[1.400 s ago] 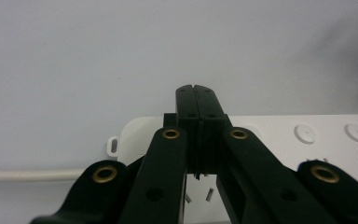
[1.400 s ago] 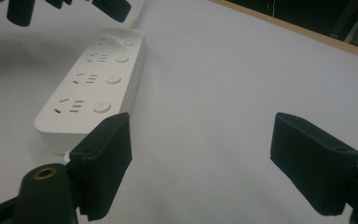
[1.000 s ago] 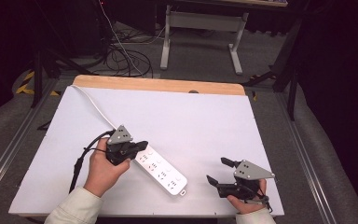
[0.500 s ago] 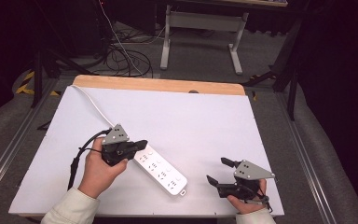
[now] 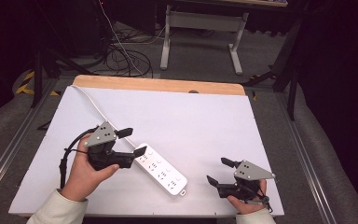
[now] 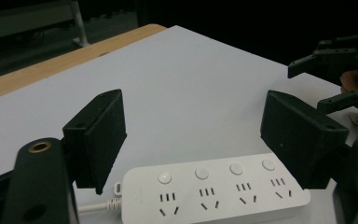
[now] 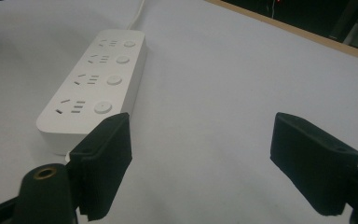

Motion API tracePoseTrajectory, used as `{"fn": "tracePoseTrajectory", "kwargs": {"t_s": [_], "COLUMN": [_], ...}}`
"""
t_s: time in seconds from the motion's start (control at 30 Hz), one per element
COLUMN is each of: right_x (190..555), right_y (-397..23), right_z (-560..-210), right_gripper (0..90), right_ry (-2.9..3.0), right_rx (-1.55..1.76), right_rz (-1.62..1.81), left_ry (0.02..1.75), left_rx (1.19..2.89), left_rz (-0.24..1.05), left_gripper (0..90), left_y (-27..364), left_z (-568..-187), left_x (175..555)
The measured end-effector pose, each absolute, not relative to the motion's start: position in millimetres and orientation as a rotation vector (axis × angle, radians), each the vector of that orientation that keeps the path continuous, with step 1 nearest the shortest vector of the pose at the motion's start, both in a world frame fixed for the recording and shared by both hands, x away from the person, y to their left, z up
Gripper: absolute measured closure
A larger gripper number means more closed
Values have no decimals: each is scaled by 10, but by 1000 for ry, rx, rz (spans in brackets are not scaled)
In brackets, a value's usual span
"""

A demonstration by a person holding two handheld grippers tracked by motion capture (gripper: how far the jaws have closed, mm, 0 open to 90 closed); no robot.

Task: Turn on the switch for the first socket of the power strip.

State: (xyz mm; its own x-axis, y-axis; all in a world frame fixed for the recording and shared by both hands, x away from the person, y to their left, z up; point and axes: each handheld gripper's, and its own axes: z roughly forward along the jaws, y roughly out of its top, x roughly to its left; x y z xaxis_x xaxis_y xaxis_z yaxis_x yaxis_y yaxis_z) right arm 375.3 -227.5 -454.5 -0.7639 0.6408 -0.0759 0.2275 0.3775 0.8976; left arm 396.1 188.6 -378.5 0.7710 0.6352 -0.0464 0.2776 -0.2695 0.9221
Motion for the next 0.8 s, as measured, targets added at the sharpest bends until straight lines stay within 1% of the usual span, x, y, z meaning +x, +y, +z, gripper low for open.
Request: {"fn": "tracePoseTrajectory", "kwargs": {"t_s": [0.2, 0.23, 0.5, 0.67, 0.8], "right_x": [3753, 3749, 3745, 3744, 3740], "right_y": [-2279, -2279, -2279, -2282, -2278], "right_z": [-4542, -4539, -4534, -4532, -4529], "right_gripper": [210, 210, 206, 206, 206], "right_ry": [2227, 2226, 2224, 2223, 2222], "right_rx": [748, 751, 746, 743, 746], "right_rz": [1358, 1359, 1368, 1368, 1373], "left_ry": [660, 664, 656, 685, 723], "left_rx": [1870, 1870, 1870, 1880, 1873], "left_rz": [471, 465, 525, 514, 525], "left_gripper": [176, 160, 130, 92, 93], "left_y": [2062, 2087, 2364, 2538, 2646], "left_z": [-3759, -3761, -3759, -3842, -3909], "left_x": [3837, 3813, 3673, 3623, 3594]}}
